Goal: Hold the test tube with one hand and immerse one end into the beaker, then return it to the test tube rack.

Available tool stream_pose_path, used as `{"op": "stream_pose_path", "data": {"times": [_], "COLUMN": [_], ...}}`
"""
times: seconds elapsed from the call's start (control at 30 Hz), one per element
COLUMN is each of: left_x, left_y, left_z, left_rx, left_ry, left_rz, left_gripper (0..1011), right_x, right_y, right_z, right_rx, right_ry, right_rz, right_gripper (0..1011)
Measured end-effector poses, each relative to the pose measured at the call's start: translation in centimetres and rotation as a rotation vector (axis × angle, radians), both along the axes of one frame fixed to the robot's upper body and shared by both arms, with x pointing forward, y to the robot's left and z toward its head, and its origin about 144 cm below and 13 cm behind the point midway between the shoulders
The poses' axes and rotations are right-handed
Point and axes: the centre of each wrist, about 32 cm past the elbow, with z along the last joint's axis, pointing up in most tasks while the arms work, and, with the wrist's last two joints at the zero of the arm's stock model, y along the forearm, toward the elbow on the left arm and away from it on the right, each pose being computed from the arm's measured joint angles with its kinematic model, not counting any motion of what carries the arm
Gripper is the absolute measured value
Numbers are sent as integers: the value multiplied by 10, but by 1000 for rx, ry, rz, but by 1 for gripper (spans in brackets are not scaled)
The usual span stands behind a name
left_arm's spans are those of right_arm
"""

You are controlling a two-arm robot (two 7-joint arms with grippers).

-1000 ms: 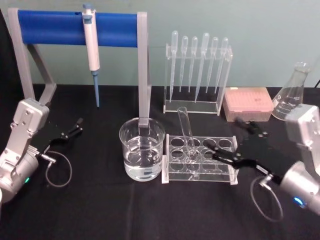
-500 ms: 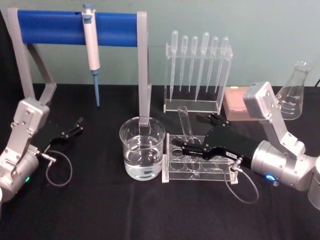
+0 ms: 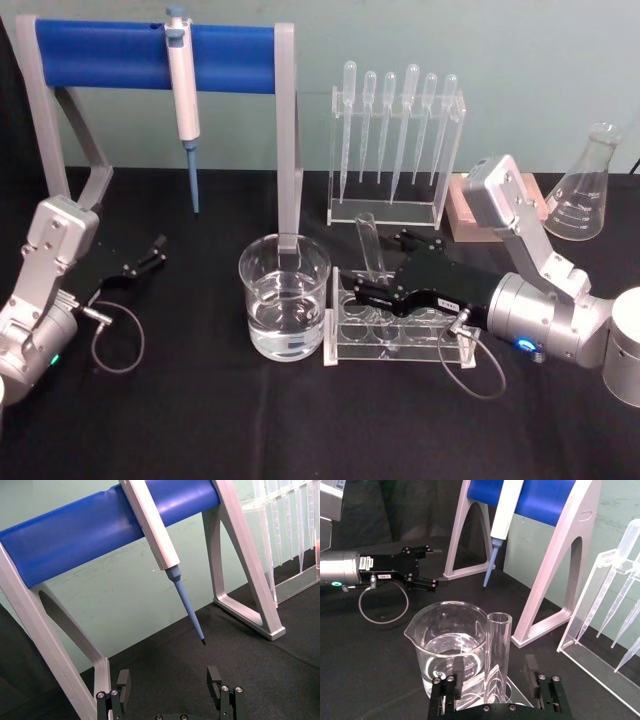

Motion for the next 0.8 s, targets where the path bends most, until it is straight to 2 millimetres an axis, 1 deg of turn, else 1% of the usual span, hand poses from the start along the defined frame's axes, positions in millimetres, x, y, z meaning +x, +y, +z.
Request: {"op": "stream_pose_path", "data": {"times": [0.03, 0.13, 0.2, 0.23, 0.27, 0.37, 0.4, 0.47, 0.5, 0.63, 0.8], "left_x": [0, 0, 0, 0, 0, 0, 0, 0, 0, 0, 0], "left_y": [0, 0, 0, 0, 0, 0, 0, 0, 0, 0, 0], "left_z": [0, 0, 0, 0, 0, 0, 0, 0, 0, 0, 0], "left_rx": [0, 0, 0, 0, 0, 0, 0, 0, 0, 0, 0], "left_ry": [0, 0, 0, 0, 0, 0, 0, 0, 0, 0, 0], "left_rz": [0, 0, 0, 0, 0, 0, 0, 0, 0, 0, 0], "left_gripper": [1000, 1000, 1000, 1000, 1000, 1000, 1000, 1000, 1000, 1000, 1000], "right_x": [0, 0, 0, 0, -1, -1, -1, -2, -2, -5, -10], "right_y": [0, 2, 3, 3, 3, 4, 4, 4, 4, 4, 2], "right_z": [1, 3, 5, 5, 6, 8, 8, 8, 8, 7, 9], "right_rx": [-1, -3, -6, -7, -8, -7, -6, -3, -1, 11, 43], "right_ry": [1, 2, 1, 0, -1, -2, -2, -3, -4, -7, -23], "right_rz": [0, 2, 2, 2, 2, 0, -1, -4, -8, -18, -30], "right_gripper": [760, 684, 606, 594, 523, 462, 400, 361, 302, 225, 225]}}
